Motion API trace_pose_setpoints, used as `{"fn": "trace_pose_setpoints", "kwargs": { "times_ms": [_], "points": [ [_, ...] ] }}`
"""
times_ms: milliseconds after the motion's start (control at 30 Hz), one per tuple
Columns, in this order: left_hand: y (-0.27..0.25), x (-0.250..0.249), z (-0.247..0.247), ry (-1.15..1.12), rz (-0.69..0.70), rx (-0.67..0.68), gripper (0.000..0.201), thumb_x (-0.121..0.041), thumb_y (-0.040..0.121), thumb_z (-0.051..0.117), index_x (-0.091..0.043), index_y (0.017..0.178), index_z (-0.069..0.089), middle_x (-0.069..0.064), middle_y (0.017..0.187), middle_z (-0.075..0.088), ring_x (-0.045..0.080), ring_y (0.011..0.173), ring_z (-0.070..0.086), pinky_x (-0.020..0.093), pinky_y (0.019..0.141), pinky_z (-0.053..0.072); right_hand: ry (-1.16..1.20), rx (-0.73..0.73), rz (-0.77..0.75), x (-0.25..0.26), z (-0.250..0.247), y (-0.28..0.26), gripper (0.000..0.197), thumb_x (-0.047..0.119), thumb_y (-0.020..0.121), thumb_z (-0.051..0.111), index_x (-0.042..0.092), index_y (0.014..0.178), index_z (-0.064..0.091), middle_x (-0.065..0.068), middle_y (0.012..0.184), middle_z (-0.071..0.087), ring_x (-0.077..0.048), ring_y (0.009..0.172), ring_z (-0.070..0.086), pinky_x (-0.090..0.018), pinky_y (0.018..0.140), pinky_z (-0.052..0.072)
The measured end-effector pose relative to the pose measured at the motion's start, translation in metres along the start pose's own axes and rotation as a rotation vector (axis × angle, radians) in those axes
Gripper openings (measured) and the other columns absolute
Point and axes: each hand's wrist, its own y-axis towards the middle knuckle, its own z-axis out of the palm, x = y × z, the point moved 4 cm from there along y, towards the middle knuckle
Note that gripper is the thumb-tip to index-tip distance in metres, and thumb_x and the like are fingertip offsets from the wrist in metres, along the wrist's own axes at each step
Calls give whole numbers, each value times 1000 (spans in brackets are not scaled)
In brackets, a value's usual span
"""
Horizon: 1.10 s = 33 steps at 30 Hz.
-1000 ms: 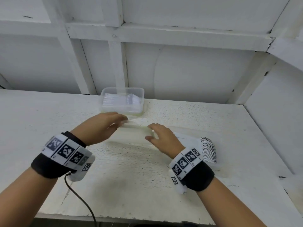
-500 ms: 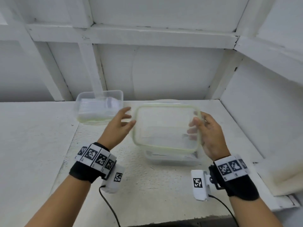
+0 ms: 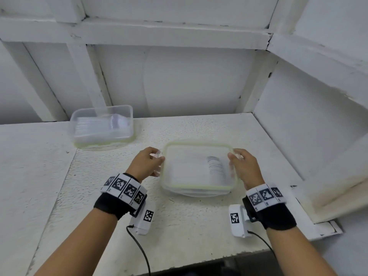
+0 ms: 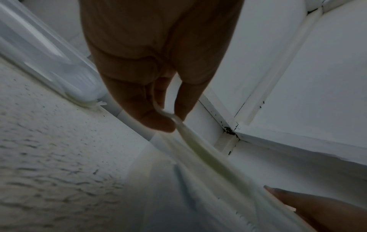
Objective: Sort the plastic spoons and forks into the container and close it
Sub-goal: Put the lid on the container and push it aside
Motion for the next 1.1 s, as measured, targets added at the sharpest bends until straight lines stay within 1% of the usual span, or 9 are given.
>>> {"fn": "trace_pose_setpoints", "kwargs": {
  "times_ms": [67, 133, 300, 400, 567, 733, 833, 933, 1100],
  "points": [
    [1, 2, 1, 21, -13, -11, 33, -16, 92, 56, -6, 122, 50, 14, 99, 62, 14, 69, 61, 26, 55, 54, -108, -25, -6, -3, 3, 4, 29, 20, 92, 56, 9, 118, 57, -8, 114, 61, -19, 95, 57, -27, 83, 44],
    [2, 5, 1, 39, -27, -11, 35, -17, 92, 56, -5, 124, 50, 17, 106, 61, 14, 70, 61, 23, 53, 55, -214, -36, 0, -2, 6, 8, 30, 23, 93, 54, 9, 119, 57, -8, 120, 59, -22, 107, 54, -26, 87, 39],
    [2, 9, 2, 21, -47, 5, 37, -19, 92, 55, -4, 125, 49, 18, 111, 61, 21, 82, 62, 31, 65, 58, -304, 41, 41, -7, 13, 16, 33, 24, 94, 51, 9, 124, 55, -9, 128, 56, -26, 115, 52, -31, 93, 39],
    [0, 8, 4, -29, -40, 25, 36, -16, 94, 53, -7, 128, 47, 15, 108, 59, 24, 88, 61, 31, 64, 57, -277, 58, 63, -12, 15, 17, 34, 26, 95, 49, 10, 126, 54, -10, 128, 55, -27, 115, 52, -37, 97, 42],
    [-3, 10, 3, -90, -45, 79, 32, -14, 95, 52, -11, 127, 49, 17, 108, 62, 26, 93, 63, 35, 71, 57, -246, 116, 67, -11, 11, 18, 32, 24, 94, 51, 11, 123, 56, -11, 110, 59, -28, 105, 56, -38, 93, 46],
    [-4, 13, 3, -121, -55, 105, 31, -15, 94, 52, -13, 125, 49, 18, 109, 61, 25, 93, 64, 36, 74, 58, -249, 148, 72, -9, 10, 17, 31, 21, 94, 52, 12, 124, 57, -15, 115, 60, -29, 107, 56, -39, 95, 46],
    [-3, 12, 3, -115, -67, 112, 33, -12, 94, 52, -14, 126, 48, 18, 110, 60, 23, 88, 63, 33, 70, 59, -230, 157, 86, -8, 8, 17, 31, 17, 93, 53, 12, 123, 58, -13, 117, 61, -27, 107, 57, -36, 93, 47],
    [-1, 8, 2, -86, -74, 121, 36, -10, 93, 51, -12, 129, 46, 17, 111, 59, 20, 82, 62, 28, 65, 58, -214, 148, 118, -7, 5, 16, 31, 17, 93, 53, 14, 123, 59, -12, 112, 61, -25, 98, 58, -31, 79, 48],
    [2, 7, 1, -44, -95, 120, 34, -10, 93, 51, -11, 126, 47, 14, 108, 58, 19, 78, 62, 24, 57, 57, -251, 147, 114, -6, 2, 18, 27, 17, 92, 54, 11, 117, 61, -8, 109, 61, -20, 92, 56, -28, 75, 44]
  ]
}}
